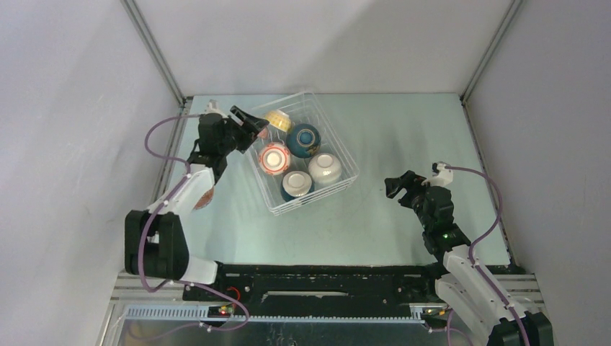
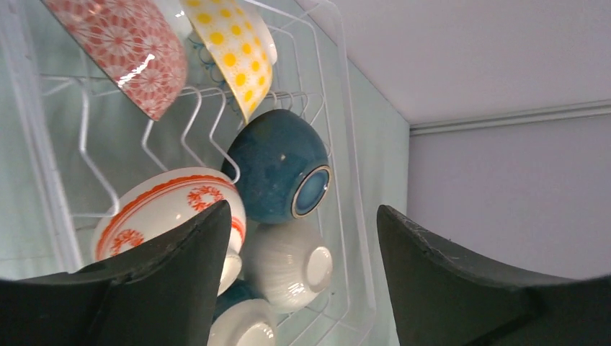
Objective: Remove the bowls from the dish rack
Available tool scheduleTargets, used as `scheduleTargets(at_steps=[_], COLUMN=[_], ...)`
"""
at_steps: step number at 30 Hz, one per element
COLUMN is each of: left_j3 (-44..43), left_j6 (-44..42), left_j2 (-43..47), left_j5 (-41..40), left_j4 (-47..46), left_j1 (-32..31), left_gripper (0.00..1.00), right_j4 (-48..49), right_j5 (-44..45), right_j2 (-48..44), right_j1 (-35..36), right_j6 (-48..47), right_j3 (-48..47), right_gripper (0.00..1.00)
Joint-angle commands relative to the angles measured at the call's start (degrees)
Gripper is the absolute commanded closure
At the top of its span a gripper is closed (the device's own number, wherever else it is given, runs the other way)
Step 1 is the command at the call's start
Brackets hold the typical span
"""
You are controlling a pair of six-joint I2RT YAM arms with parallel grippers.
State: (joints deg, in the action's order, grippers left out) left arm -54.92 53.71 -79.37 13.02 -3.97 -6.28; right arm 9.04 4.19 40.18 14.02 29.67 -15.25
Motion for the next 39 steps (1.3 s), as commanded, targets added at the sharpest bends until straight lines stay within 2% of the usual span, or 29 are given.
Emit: scheduleTargets(at_steps=[1,7,13,21,32,39], left_j3=[-3.49,-8.18,-12.52,-20.46,-23.50,-26.00], left_j6=[3.71,4.50,7.21,10.59,11.37,12.21], left_j2=[-3.34,-10.00,-16.30,-24.55,-27.94,-31.33], left_j5=[2.58,1.76,1.48,1.05,-4.15,-3.80], left_j4=[-10.26,-10.00,-10.55,-4.41,-0.03,0.01], left_j1=[-0.95,-1.30,-1.36,-2.07,-3.42,-3.51], left_gripper=[0.20,0.12,0.11,0.10,0.07,0.06], right_j4=[1.68,2.21,2.33,2.65,2.91,2.91], right_j5=[0.24,-0.15,-0.13,0.24,0.53,0.44], right_j2=[-0.17,0.43,0.95,1.57,2.17,2.30], right_j1=[0.42,0.48,0.48,0.48,0.48,0.47], right_j6=[-1.29,-1.31,-1.13,-1.30,-1.54,-1.56], right_j3=[-1.41,-1.37,-1.37,-1.37,-1.38,-1.38], right_gripper=[0.11,0.11,0.11,0.11,0.11,0.11])
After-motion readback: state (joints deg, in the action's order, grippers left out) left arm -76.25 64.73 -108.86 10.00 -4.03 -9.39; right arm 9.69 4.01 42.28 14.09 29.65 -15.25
